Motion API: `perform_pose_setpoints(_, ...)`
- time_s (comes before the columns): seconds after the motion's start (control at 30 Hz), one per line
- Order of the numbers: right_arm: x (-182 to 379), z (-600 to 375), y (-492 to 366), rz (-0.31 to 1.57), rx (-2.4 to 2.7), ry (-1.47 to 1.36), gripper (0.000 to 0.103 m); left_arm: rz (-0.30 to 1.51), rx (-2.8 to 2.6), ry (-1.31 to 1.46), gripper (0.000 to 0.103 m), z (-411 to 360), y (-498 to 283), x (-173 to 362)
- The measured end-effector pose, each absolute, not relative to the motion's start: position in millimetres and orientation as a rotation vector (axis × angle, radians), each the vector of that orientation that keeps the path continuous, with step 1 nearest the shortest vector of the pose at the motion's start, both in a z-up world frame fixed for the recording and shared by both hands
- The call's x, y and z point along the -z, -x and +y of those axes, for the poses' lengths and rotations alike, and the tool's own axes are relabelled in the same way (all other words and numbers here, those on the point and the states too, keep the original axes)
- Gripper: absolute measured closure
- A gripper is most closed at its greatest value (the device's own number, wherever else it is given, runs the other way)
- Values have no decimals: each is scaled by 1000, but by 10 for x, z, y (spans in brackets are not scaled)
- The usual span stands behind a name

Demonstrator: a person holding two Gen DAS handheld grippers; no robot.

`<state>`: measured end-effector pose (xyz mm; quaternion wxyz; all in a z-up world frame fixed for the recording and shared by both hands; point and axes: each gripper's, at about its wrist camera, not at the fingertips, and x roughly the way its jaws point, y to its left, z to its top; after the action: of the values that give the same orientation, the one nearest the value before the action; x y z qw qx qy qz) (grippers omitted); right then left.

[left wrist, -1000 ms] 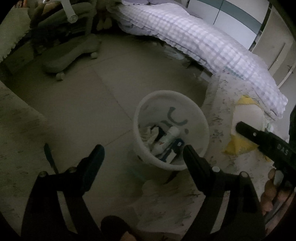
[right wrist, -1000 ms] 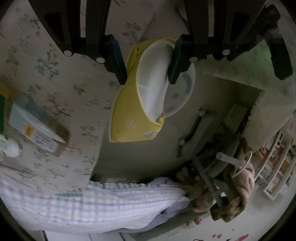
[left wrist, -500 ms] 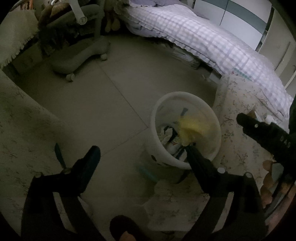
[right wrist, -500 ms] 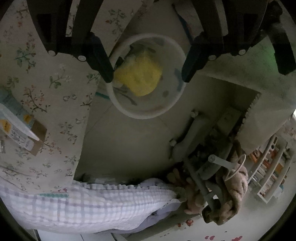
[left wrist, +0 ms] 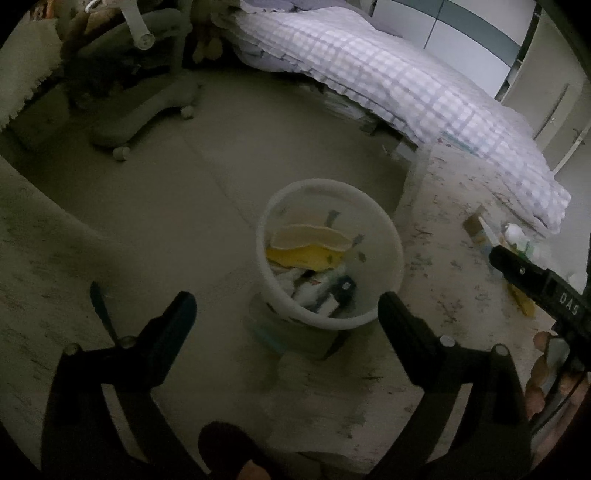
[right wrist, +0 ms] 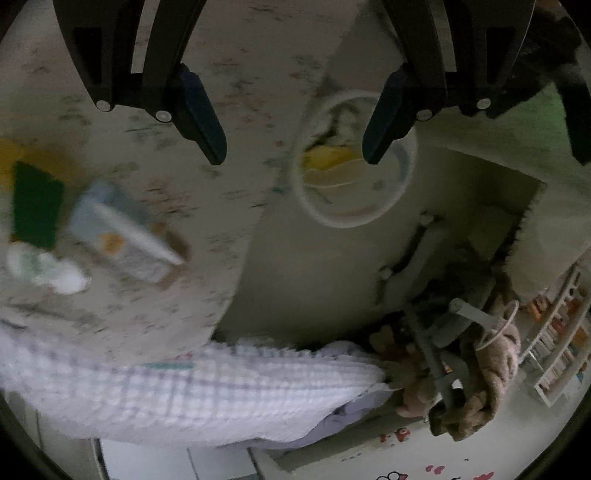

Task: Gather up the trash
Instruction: 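Grasp the green-yellow sponge with the right tool while the left tool reaches the blue carton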

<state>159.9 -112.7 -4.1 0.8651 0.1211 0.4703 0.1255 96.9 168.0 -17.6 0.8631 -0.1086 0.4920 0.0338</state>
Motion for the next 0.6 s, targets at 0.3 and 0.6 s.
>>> perform_pose_setpoints(0.3,38,-2023,-1599,989,-10,-270,26,1050,-14,225,4,1296,-1063,164)
perform_pose_setpoints(0.6,267,-2520,-1738,1051,122,-249,26,1066,41,180,4,901,-1189,164)
